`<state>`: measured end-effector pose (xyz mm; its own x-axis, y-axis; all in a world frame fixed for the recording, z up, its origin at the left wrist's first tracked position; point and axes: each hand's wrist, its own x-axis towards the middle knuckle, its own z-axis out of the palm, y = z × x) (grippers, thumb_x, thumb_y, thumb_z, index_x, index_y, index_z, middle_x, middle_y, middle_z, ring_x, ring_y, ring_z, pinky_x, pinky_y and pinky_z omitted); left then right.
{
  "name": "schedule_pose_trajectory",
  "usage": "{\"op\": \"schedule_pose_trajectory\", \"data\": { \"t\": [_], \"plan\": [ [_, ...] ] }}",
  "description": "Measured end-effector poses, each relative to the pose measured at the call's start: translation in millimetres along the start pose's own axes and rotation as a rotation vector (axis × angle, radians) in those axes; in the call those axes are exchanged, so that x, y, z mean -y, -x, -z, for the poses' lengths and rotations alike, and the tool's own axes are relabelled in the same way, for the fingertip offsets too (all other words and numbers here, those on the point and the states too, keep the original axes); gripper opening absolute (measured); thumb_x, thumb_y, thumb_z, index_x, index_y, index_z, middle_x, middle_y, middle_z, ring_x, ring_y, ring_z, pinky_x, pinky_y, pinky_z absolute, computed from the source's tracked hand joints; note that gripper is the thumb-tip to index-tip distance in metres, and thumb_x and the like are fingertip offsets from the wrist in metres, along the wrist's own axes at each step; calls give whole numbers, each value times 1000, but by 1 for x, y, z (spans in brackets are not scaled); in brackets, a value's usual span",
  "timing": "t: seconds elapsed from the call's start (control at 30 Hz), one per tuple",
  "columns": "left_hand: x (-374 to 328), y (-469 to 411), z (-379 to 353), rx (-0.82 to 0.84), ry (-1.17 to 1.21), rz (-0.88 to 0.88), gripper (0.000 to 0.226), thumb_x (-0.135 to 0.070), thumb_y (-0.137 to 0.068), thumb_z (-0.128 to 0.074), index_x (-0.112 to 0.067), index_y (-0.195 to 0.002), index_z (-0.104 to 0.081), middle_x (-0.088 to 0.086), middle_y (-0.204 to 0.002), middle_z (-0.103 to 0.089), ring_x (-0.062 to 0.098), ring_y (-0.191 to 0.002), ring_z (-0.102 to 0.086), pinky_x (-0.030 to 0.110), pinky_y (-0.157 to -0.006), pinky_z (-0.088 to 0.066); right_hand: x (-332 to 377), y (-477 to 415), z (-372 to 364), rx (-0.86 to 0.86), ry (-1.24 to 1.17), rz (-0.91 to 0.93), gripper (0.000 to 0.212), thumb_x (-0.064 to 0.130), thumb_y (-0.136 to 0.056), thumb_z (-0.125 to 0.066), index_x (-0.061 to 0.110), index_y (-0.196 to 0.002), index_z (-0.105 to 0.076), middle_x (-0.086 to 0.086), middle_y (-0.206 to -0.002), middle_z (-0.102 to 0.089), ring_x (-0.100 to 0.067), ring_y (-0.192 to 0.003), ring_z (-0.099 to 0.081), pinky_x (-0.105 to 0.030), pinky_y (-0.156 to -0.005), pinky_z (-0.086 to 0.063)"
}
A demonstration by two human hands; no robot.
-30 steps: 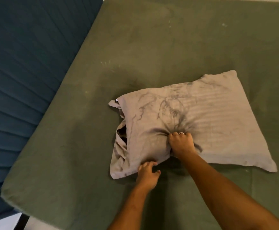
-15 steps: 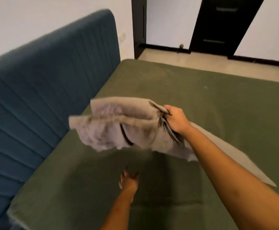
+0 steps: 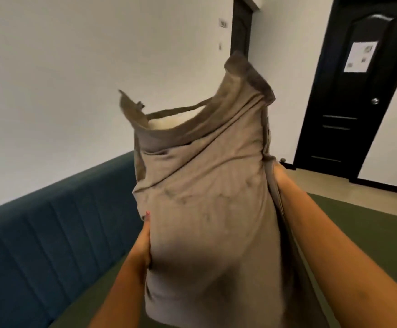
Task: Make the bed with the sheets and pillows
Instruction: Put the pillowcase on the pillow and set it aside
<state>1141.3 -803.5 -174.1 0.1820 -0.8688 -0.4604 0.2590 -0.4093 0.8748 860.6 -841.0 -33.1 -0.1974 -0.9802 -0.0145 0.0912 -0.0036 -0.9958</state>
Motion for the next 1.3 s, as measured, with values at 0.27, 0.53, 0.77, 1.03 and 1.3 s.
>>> {"op": "schedule_pose_trajectory", "data": {
  "t": [0.27, 0.53, 0.77, 1.03, 1.3],
  "plan": [
    [12, 44, 82, -73, -1, 80, 96, -74, -70, -52, -18, -146, -34, 21, -139, -46, 42, -122, -45, 55, -105, -33, -28, 23, -35, 421, 16, -243, 69, 73, -74, -58, 21, -120, -62, -10, -110, -71, -26, -101, -68, -37, -85, -53],
    [64, 77, 163, -378, -79, 198, 62, -48, -93, -53, -5, -138, -47, 22, -132, -52, 40, -115, -49, 50, -96, -41, -152, 53, -74, 287, 495, -575, 59, 42, -96, -50, 4, -140, -41, -16, -134, -54, -33, -114, -55, -44, -100, -43],
    [105, 123, 249, -467, 203, 220, 62, -59, -89, -53, -13, -131, -56, 16, -119, -63, 37, -106, -57, 51, -100, -43, -164, 87, -170, 311, 309, -523, 64, 53, -99, -33, 6, -141, -42, -16, -137, -51, -34, -122, -50, -44, -104, -41],
    [100, 180, 317, -444, 242, 225, 90, -70, -83, -41, -8, -147, -30, 13, -149, -37, 37, -132, -38, 48, -93, -38, -128, 161, -272, 532, 328, -392, 61, 48, -99, -38, 3, -141, -40, -14, -138, -50, -32, -119, -51, -34, -88, -40],
    [108, 230, 424, -562, 318, 117, 118, -87, -55, -46, -20, -150, -25, 7, -153, -31, 32, -137, -34, 51, -108, -35, -115, 244, -373, 881, 285, -137, 54, 45, -75, -73, 33, -121, -48, 13, -102, -56, -8, -90, -54, -31, -83, -43]
  ]
}}
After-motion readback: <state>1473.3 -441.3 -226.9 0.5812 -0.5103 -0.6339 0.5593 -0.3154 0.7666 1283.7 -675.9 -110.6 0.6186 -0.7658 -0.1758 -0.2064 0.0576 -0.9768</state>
